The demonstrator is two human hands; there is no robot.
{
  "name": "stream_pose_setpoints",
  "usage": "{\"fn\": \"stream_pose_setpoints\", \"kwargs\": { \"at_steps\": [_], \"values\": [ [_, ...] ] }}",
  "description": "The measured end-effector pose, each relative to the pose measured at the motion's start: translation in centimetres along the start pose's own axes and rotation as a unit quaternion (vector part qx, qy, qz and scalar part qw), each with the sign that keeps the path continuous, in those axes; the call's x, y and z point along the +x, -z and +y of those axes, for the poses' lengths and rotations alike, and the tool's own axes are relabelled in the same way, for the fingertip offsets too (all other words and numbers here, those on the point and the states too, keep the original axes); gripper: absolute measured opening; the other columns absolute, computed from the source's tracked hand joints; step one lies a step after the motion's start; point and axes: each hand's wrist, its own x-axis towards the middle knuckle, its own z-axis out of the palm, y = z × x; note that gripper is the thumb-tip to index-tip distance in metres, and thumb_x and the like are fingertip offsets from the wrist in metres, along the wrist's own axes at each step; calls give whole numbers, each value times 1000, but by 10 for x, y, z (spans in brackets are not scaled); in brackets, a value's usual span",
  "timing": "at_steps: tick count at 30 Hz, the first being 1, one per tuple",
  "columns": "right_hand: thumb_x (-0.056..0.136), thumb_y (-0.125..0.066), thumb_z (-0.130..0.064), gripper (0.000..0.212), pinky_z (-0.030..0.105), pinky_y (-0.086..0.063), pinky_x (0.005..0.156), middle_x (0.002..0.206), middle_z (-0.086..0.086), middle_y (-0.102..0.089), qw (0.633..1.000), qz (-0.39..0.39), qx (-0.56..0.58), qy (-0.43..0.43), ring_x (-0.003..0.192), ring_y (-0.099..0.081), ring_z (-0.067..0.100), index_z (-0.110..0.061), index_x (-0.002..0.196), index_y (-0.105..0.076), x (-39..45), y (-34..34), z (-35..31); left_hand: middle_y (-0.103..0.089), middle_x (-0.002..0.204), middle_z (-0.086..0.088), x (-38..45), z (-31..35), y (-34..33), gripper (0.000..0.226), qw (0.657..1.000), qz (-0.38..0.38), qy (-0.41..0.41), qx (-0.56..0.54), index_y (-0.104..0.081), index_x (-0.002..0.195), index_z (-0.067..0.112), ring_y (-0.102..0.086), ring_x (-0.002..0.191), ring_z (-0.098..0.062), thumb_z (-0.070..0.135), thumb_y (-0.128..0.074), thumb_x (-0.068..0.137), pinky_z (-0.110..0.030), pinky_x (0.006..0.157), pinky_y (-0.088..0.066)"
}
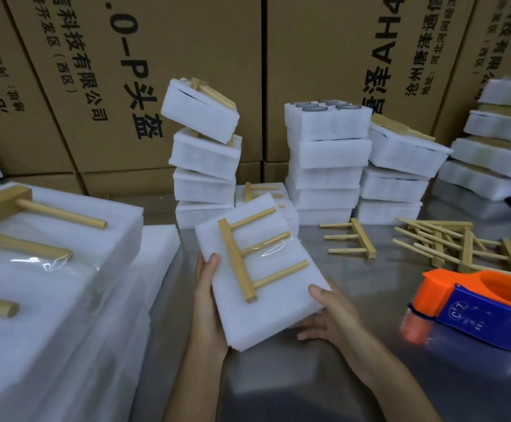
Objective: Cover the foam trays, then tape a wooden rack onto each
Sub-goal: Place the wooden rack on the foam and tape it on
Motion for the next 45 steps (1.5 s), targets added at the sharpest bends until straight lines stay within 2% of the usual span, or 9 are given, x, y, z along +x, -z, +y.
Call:
{"fn": "stream_pose_setpoints", "kwargs": {
  "at_steps": [2, 5, 8, 12, 15, 21, 31, 36, 45],
  "values": [
    [59, -78, -49, 56, 38, -57, 58, 97, 12, -74, 1000, 4, 2, 20, 81, -72, 38, -30, 111, -66, -2, -2, 0, -59, 140, -15, 1, -1, -2, 62, 1000, 1, 13, -1, -50, 146, 24, -55, 129, -41, 52, -61, 92, -64, 109, -39],
    [75, -68, -33, 48, 37, -52, 53, 100, 18, -69, 994, 31, 103, -3, 73, -66, 34, -13, 118, -62, 2, -4, -1, -63, 137, -12, 4, 3, -1, 65, 998, -18, 30, -61, -55, 143, 23, -59, 126, -34, 61, -57, 90, -53, 107, -45],
    [80, -58, -40, 52, 32, -51, 56, 110, 11, -69, 977, -14, 212, 13, 78, -62, 27, -18, 126, -61, 11, -10, -8, -62, 138, -13, 8, 5, 2, 67, 984, -31, 69, -160, -56, 142, 19, -58, 128, -34, 59, -61, 88, -51, 111, -39],
    [82, -56, -44, 41, 26, -47, 46, 104, 8, -71, 933, -29, 356, 31, 77, -65, 30, -18, 109, -72, 44, -28, -28, -62, 135, -22, 15, 0, 12, 65, 982, -22, 83, -169, -55, 141, 15, -60, 123, -41, 54, -58, 89, -56, 106, -42],
    [84, -49, -45, 41, 24, -48, 54, 93, 10, -73, 916, -1, 398, 39, 68, -68, 30, -16, 95, -75, 73, -47, -48, -60, 137, -22, 18, -1, 16, 65, 983, -39, 84, -156, -52, 143, 16, -60, 123, -41, 54, -54, 89, -55, 106, -40],
    [86, -45, -45, 58, 24, -51, 53, 91, 19, -64, 889, -2, 457, 23, 68, -63, 28, -5, 124, -62, 113, -70, -75, -60, 136, -23, 21, 0, 17, 69, 986, -38, 90, -138, -53, 142, 16, -61, 122, -38, 53, -56, 84, -52, 104, -41],
    [90, -50, -42, 45, 29, -57, 59, 99, 21, -62, 865, 3, 502, 28, 76, -61, 32, -5, 115, -60, 135, -86, -77, -61, 136, -21, 23, -1, 18, 69, 988, -35, 90, -117, -54, 141, 17, -62, 121, -37, 54, -59, 83, -50, 98, -45],
    [89, -57, -42, 44, 32, -57, 63, 106, 21, -62, 878, 12, 477, 24, 82, -61, 34, -8, 117, -58, 138, -88, -71, -61, 135, -21, 21, -1, 16, 67, 990, -32, 85, -106, -53, 142, 17, -63, 121, -37, 54, -54, 86, -50, 101, -43],
    [88, -54, -46, 58, 28, -55, 62, 108, 19, -60, 905, 16, 425, 6, 80, -59, 29, -7, 129, -54, 125, -76, -67, -61, 136, -21, 21, 0, 16, 67, 992, -29, 82, -95, -53, 142, 17, -62, 122, -36, 54, -54, 87, -50, 104, -41]
  ]
}}
